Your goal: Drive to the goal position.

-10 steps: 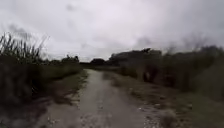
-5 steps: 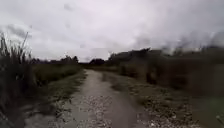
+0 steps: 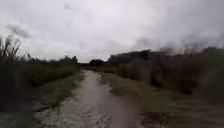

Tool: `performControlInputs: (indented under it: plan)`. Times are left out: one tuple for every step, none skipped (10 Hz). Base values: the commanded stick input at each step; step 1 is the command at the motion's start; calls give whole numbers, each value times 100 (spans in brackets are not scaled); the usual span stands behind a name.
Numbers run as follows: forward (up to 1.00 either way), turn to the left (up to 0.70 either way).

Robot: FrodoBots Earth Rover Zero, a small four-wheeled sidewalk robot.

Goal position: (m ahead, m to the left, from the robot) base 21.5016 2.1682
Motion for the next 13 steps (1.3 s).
performControlInputs:
  plan:
    - [70,25]
    - [70,0]
    - [70,0]
    - [70,0]
    - [70,0]
    - [70,0]
    - [70,0]
    - [70,0]
    - [70,0]
    - [70,0]
    - [70,0]
    - [70,0]
    - [70,0]
